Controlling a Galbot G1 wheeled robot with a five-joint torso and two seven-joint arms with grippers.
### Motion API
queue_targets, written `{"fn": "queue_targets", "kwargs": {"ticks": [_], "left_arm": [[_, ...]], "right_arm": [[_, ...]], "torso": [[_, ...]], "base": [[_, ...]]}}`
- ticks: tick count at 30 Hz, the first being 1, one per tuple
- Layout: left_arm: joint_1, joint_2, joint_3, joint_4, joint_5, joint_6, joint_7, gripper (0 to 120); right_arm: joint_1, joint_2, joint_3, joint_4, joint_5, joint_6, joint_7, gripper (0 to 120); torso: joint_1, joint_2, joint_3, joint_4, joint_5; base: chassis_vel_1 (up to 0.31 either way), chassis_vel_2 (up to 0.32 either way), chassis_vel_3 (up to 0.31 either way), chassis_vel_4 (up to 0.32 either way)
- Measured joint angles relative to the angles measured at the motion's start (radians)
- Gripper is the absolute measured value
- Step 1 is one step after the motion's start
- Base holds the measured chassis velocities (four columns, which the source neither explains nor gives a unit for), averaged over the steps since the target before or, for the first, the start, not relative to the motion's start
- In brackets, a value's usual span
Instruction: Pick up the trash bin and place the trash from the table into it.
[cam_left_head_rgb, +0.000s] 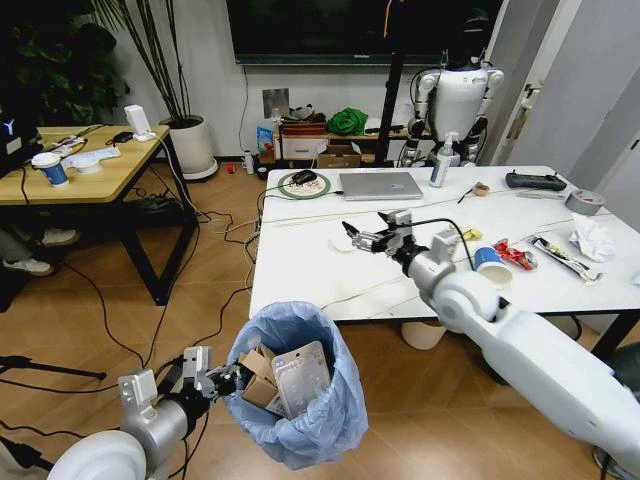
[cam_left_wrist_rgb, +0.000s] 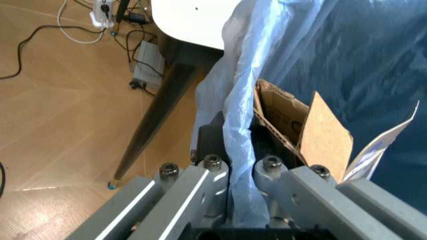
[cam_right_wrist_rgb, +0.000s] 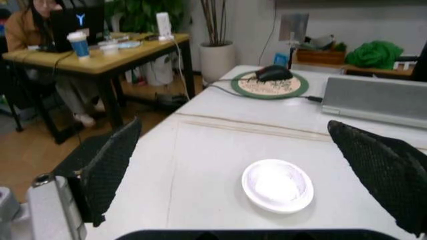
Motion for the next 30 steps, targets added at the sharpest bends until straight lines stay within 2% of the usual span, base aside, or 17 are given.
{"fn": "queue_targets", "kwargs": {"ticks": [9, 15, 17, 21, 30], "left_arm": [[0.0, -0.004, -0.003, 0.0, 0.003, 0.0, -0.001, 0], [-0.003, -0.009, -0.003, 0.002, 0.006, 0.0, 0.0, 0], [-0.002, -0.01, -0.003, 0.003, 0.006, 0.0, 0.0, 0], [0.002, -0.014, -0.007, 0.002, 0.009, 0.0, 0.0, 0], [0.014, -0.02, -0.02, -0.005, 0.013, -0.001, 0.002, 0]], "right_arm": [[0.157, 0.072, -0.123, -0.227, -0.055, -0.09, -0.146, 100], [0.222, 0.126, -0.156, -0.295, -0.115, -0.119, -0.183, 100], [0.231, 0.137, -0.158, -0.306, -0.123, -0.122, -0.185, 100], [0.277, 0.232, -0.182, -0.408, -0.213, -0.125, -0.219, 100], [0.292, 0.295, -0.218, -0.518, -0.27, -0.125, -0.255, 100]], "torso": [[0.0, 0.0, 0.0, -0.0002, -0.0001], [0.0, 0.0, 0.0, -0.0004, -0.0002], [0.0, 0.0, 0.0, -0.0002, -0.0002], [0.0, 0.0, 0.0, 0.0001, -0.0002], [0.0, 0.0, 0.0, -0.0001, -0.0001]], "base": [[0.0, 0.0, 0.0, 0.0], [0.0, 0.0, 0.0, 0.0], [0.0, 0.0, 0.0, 0.0], [0.0, 0.0, 0.0, 0.0], [0.0, 0.0, 0.0, 0.0]]}}
